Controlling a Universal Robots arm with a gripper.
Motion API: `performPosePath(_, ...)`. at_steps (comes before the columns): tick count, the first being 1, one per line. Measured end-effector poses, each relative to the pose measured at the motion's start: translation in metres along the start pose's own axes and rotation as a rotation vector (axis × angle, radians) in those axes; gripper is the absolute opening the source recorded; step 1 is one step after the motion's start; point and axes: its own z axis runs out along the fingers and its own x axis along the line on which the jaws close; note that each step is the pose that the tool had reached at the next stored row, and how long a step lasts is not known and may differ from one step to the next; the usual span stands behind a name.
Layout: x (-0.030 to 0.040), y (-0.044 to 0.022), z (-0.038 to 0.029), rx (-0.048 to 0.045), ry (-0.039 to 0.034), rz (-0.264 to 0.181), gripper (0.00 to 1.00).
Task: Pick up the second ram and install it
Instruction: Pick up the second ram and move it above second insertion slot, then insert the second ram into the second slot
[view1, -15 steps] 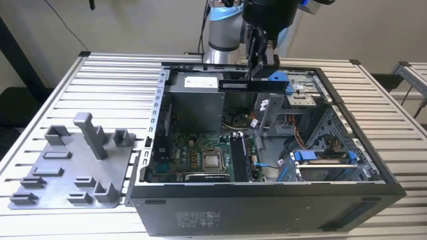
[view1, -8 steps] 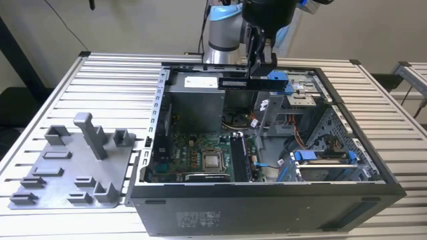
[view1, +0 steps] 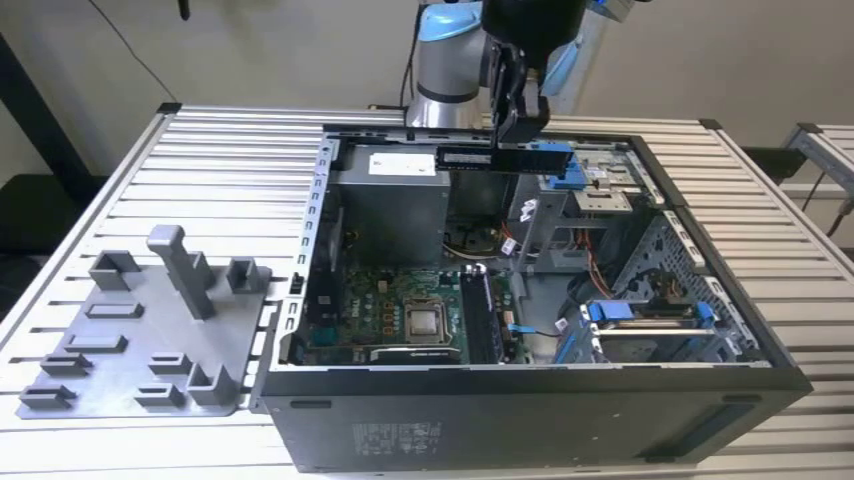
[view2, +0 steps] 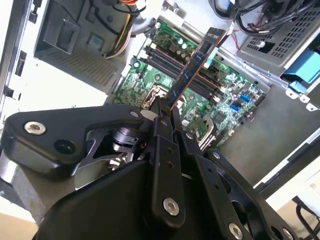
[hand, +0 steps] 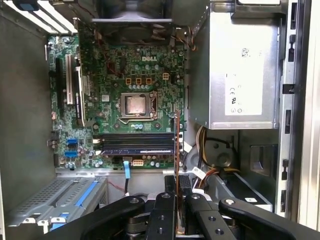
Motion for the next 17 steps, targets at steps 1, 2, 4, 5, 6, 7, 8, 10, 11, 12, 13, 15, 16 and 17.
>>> performPosePath(1,-0.0001,-0.0009,0.0001,0.0000,-0.0001,0.000,0.14)
performPosePath(2,-0.0001,-0.0011,0.0001,0.0000,0.0000,0.000,0.14)
performPosePath(4,-0.0001,-0.0011,0.0001,0.0000,0.0000,0.000,0.14)
performPosePath(5,-0.0001,-0.0011,0.0001,0.0000,-0.0001,0.000,0.14)
performPosePath(6,-0.0001,-0.0011,0.0001,0.0000,0.0000,0.000,0.14)
performPosePath(7,-0.0001,-0.0011,0.0001,0.0000,0.0000,0.000,0.14)
performPosePath(8,-0.0001,-0.0011,0.0001,0.0000,-0.0001,0.000,0.14)
performPosePath(10,-0.0001,-0.0011,0.0001,0.0000,0.0000,0.000,0.14)
performPosePath(11,-0.0001,-0.0012,0.0001,0.0000,0.0000,0.000,0.14)
performPosePath(12,-0.0001,-0.0012,0.0001,0.0000,0.0000,0.000,0.14)
performPosePath(13,-0.0001,-0.0012,0.0001,0.0000,0.0000,0.001,0.14)
performPosePath(15,0.0000,-0.0013,0.0001,0.0003,0.0004,0.013,0.14)
performPosePath(16,0.0001,-0.0013,0.0002,0.0007,0.0006,0.024,0.14)
performPosePath(17,0.0002,-0.0013,0.0003,0.0010,0.0008,0.036,0.14)
